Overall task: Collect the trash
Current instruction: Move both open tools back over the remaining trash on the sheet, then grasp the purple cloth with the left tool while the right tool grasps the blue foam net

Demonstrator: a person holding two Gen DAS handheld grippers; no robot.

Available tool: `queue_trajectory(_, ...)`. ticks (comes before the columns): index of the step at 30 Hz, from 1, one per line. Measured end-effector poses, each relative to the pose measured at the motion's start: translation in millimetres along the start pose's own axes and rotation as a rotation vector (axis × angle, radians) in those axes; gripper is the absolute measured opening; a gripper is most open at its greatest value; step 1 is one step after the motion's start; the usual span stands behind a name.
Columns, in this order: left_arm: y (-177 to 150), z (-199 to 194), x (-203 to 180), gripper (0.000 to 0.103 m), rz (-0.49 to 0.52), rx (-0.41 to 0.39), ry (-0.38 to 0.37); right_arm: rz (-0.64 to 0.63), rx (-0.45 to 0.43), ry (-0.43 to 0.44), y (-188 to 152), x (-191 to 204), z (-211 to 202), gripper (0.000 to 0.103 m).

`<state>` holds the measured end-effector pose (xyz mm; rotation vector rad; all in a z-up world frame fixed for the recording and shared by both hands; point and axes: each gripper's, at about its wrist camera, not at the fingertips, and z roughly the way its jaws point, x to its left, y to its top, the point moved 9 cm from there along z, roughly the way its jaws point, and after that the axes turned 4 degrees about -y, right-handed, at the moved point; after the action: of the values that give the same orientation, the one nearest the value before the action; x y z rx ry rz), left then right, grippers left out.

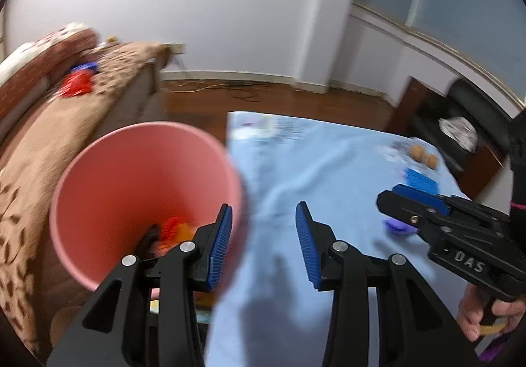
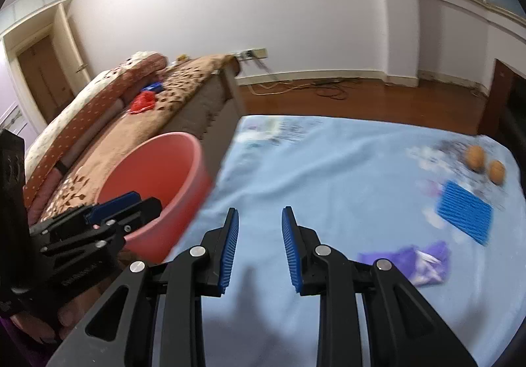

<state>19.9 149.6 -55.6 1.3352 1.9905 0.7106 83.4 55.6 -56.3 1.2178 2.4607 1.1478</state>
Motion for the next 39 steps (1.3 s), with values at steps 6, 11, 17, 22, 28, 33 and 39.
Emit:
queue_trajectory(6,-3,15,-64,0.04,0.146,0.036,-0.138,0.048,-0.022,-0.076,-13,-57,-24,0.027)
queue_trajectory(11,-12,31,-110,0.041,0.246,0.089,-0.239,0.101,-0.016,-0.142,-28,-109,-37,0.028)
queue_trajectory(17,-21,52,-151,0.041,0.328,0.151,-0.317,0.175,-0.006,-0.196,-45,-158,-47,0.036)
queue_trajectory(22,-30,70,-175,0.041,0.397,0.193,-0.352,0.209,-0.011,-0.207,-49,-177,-49,0.042)
queue_trajectory(28,-39,98,-188,0.041,0.452,0.239,-0.35,0.199,0.004,-0.212,-52,-185,-44,0.042)
queue_trajectory(33,-46,118,-190,0.041,0.477,0.271,-0.336,0.172,0.02,-0.224,-53,-192,-39,0.042)
queue_trajectory(39,-48,122,-192,0.041,0.486,0.232,-0.349,0.136,0.037,-0.237,-51,-201,-29,0.042)
